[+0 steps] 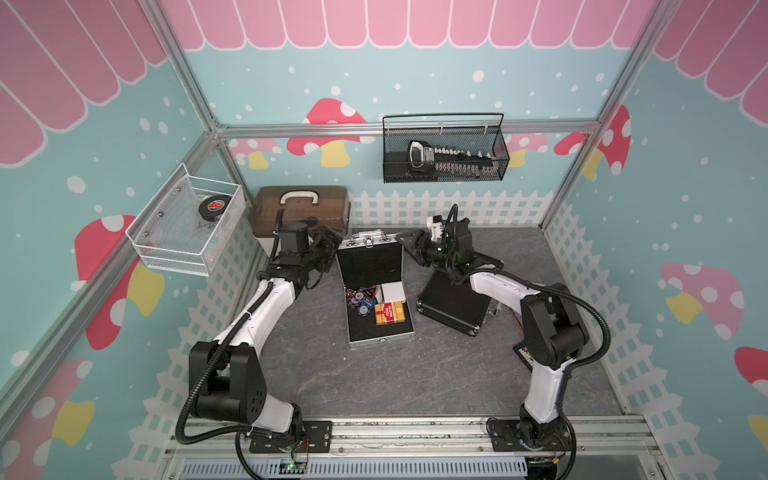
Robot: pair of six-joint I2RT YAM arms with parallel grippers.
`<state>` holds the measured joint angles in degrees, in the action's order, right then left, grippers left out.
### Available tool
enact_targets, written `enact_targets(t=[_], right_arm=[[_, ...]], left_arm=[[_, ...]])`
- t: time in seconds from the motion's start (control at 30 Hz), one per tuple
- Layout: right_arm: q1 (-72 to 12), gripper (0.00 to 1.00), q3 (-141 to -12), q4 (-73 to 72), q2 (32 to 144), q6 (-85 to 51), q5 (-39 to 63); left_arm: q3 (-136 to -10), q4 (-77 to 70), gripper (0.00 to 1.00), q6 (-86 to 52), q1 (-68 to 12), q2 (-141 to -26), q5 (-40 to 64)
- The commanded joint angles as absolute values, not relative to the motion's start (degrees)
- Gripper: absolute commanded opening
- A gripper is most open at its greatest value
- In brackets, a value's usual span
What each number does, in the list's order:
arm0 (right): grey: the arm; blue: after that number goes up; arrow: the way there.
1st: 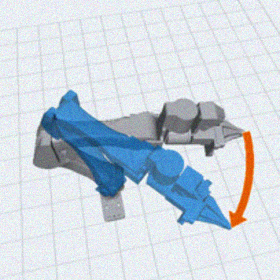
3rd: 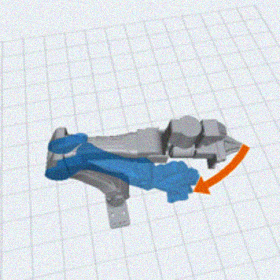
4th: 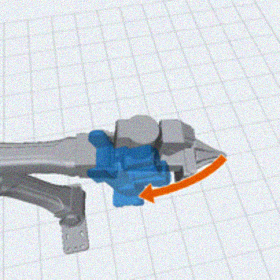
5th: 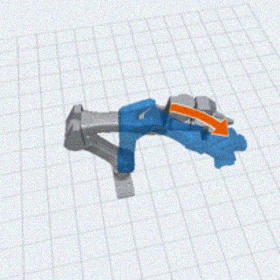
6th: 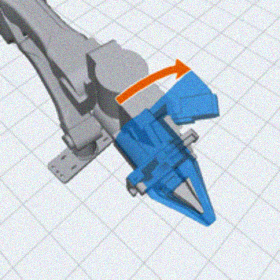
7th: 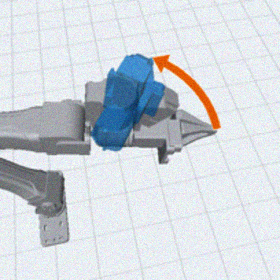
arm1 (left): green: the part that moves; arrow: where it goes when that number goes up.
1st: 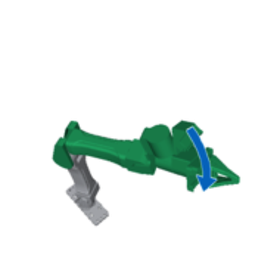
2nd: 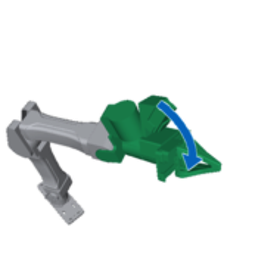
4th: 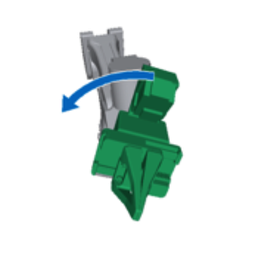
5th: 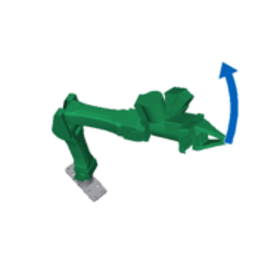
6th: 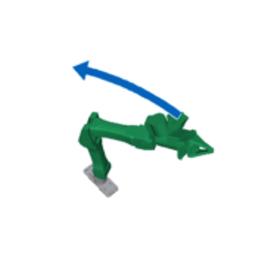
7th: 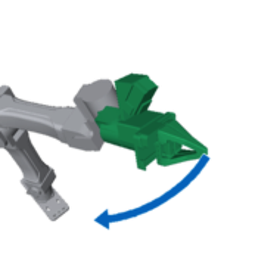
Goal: Open the poker set cases
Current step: Open the case lid on the poker set case.
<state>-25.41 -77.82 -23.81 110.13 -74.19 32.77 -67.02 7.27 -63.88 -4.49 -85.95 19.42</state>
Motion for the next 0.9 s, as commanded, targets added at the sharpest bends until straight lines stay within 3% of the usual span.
enact_targets(t=[0.0, 0.27, 0.57, 0.87], right_arm=[[-26.2, 0.69, -79.5, -25.3, 111.7, -76.4, 36.1], [-26.0, 0.75, -81.7, -23.9, 112.1, -74.2, 35.8], [-24.6, 0.89, -84.4, -16.7, 111.4, -68.9, 33.8], [-24.3, 0.9, -85.6, -12.5, 109.5, -64.9, 32.9]], left_arm=[[-69.1, 5.2, 0.89, -64.7, -4.3, -87.2, 22.8], [-70.0, 4.5, 0.99, -64.3, -3.0, -88.4, 22.7], [-70.7, 3.8, 0.99, -63.7, -0.1, -89.2, 22.9], [-71.0, 5.1, 0.99, -62.0, 2.1, -87.5, 22.5]])
